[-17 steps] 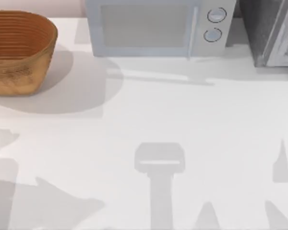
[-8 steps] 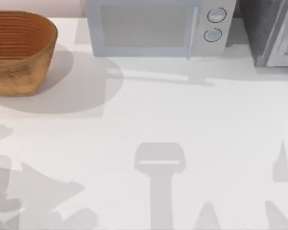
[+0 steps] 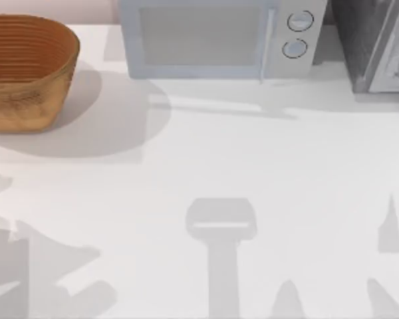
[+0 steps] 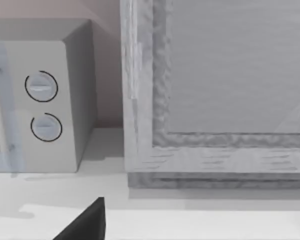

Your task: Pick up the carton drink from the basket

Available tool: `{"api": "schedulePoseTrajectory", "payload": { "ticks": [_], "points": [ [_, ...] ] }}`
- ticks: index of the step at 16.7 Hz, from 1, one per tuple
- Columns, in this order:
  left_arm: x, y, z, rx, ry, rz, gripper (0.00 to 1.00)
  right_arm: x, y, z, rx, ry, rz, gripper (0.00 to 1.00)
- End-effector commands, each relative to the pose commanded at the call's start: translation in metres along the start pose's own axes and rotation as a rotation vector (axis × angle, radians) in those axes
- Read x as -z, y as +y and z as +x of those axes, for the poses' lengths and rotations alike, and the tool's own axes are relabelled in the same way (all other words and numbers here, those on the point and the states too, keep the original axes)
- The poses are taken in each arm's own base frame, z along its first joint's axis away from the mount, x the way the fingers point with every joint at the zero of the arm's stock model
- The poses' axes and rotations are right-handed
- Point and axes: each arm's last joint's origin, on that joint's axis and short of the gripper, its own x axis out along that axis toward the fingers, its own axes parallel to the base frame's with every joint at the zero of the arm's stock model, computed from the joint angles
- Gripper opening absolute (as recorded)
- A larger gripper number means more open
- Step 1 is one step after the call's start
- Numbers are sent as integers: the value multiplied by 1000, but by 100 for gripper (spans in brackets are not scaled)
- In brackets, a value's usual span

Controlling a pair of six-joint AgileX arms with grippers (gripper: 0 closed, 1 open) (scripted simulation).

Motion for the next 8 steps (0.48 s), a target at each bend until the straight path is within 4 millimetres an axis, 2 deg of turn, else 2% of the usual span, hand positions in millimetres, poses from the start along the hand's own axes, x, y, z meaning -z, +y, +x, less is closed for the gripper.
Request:
{"api": "schedulePoseTrajectory", "payload": {
  "ticks": [3, 8],
  "points": [
    [0, 0, 0, 0, 0, 0, 0, 0, 0, 0, 0, 0, 0, 100],
    [0, 0, 0, 0, 0, 0, 38, 0, 0, 0, 0, 0, 0, 100]
  ]
}}
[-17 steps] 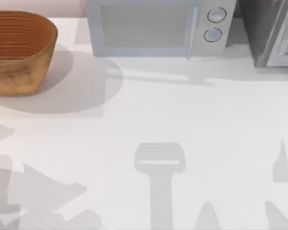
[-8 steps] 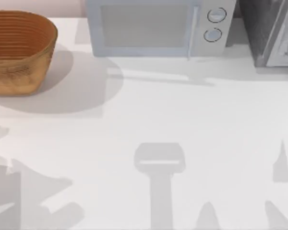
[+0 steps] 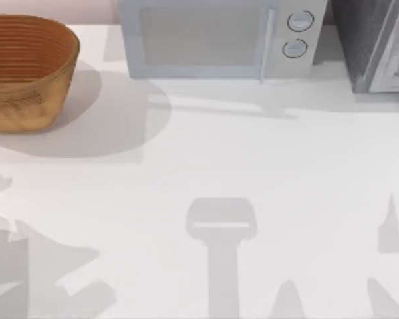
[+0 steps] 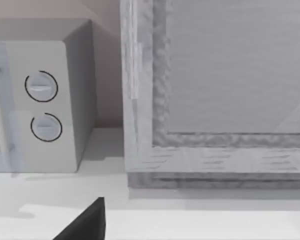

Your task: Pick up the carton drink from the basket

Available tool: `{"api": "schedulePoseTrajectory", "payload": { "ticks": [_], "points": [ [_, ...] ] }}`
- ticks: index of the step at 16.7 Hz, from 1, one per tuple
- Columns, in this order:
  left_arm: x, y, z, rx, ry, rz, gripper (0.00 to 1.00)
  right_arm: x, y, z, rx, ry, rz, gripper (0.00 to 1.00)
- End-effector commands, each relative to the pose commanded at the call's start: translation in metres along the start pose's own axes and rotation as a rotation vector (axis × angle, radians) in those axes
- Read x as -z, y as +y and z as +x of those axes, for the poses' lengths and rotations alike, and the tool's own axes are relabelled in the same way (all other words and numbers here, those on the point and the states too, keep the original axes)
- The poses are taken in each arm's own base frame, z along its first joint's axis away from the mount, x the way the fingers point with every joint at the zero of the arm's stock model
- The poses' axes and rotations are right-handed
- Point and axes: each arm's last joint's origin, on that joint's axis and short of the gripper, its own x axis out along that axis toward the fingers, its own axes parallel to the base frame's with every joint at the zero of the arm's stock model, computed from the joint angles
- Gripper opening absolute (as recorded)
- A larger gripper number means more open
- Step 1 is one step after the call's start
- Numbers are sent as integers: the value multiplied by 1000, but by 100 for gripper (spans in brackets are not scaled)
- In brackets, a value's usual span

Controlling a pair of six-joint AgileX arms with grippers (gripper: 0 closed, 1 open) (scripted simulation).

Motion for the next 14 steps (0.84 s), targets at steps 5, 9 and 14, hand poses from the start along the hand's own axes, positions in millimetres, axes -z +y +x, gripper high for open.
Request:
{"api": "schedulePoseTrajectory", "payload": {
  "ticks": [5, 9, 14],
  "points": [
    [0, 0, 0, 0, 0, 0, 75, 0, 0, 0, 0, 0, 0, 100],
    [0, 0, 0, 0, 0, 0, 100, 0, 0, 0, 0, 0, 0, 100],
    [0, 0, 0, 0, 0, 0, 100, 0, 0, 0, 0, 0, 0, 100]
  ]
}}
